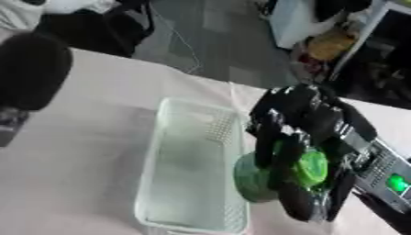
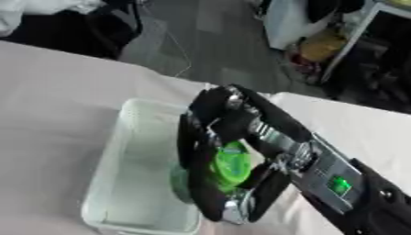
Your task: Pick up objects on the table and place them in the box.
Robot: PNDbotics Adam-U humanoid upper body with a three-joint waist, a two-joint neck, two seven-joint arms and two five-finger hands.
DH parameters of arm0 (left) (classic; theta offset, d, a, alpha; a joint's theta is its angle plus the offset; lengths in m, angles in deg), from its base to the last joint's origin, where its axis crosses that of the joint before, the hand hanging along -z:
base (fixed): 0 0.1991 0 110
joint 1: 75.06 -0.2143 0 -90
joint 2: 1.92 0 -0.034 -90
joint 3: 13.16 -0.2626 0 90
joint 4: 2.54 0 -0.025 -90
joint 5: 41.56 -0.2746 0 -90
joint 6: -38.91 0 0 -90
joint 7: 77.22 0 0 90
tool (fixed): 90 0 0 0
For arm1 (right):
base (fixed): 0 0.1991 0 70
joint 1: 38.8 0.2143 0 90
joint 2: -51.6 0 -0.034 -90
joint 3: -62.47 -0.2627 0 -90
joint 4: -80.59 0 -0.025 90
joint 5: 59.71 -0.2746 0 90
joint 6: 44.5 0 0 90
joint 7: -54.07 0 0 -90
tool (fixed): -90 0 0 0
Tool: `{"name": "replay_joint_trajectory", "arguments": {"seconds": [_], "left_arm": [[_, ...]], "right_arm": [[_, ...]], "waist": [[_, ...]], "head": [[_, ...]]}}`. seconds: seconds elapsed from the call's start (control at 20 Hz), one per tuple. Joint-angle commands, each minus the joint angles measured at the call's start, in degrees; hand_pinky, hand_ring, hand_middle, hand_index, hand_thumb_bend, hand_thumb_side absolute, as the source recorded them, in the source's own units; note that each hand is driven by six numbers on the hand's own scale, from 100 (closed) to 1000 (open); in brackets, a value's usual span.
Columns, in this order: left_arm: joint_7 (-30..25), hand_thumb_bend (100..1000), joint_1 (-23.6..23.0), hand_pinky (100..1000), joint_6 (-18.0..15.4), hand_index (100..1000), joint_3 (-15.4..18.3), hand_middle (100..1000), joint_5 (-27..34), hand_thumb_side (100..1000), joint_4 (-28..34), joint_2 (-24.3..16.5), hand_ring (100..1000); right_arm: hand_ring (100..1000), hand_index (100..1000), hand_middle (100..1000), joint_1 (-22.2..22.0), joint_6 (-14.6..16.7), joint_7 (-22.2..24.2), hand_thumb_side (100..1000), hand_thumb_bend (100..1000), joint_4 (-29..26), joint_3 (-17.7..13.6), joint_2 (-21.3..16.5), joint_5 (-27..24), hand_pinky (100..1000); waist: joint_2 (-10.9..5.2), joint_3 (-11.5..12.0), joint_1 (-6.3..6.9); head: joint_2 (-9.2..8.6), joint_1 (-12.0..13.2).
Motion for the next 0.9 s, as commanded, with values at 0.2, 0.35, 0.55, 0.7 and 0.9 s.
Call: {"name": "replay_joint_trajectory", "arguments": {"seconds": [0.2,0.35,0.55,0.7,0.9], "left_arm": [[-1.6,759,0.3,612,0.1,804,-0.8,909,-0.1,857,0.8,1.6,658],[-1.5,760,0.2,610,0.3,804,-0.6,910,-0.2,852,0.8,2.2,657],[-0.8,758,0.2,609,0.6,803,-0.5,912,-0.7,850,0.8,2.8,656],[-0.3,754,0.3,613,0.7,803,-0.3,911,-0.9,852,0.8,3.0,656],[0.0,753,0.4,613,0.6,803,-0.4,911,-1.0,854,0.8,2.9,657]], "right_arm": [[100,118,100,-0.1,-0.3,-3.5,100,100,3.8,-2.8,-3.0,2.8,100],[100,118,100,-0.3,-0.2,-5.3,100,100,5.2,-3.4,-3.8,4.2,100],[100,117,100,0.3,0.2,-6.9,100,100,5.9,-3.6,-4.4,5.3,100],[100,121,100,0.9,0.0,-8.7,100,100,5.9,-3.7,-4.6,4.6,100],[162,469,302,1.6,0.4,-13.2,100,100,4.2,-3.9,-4.8,2.1,100]], "waist": [[-0.32,1.0,0.47],[0.23,1.6,0.47],[0.77,1.9,0.47],[1.04,1.7,0.47],[0.98,1.5,0.47]], "head": [[0.82,-2.4],[1.08,-3.3],[1.66,-4.3],[2.30,-4.8],[2.52,-5.0]]}}
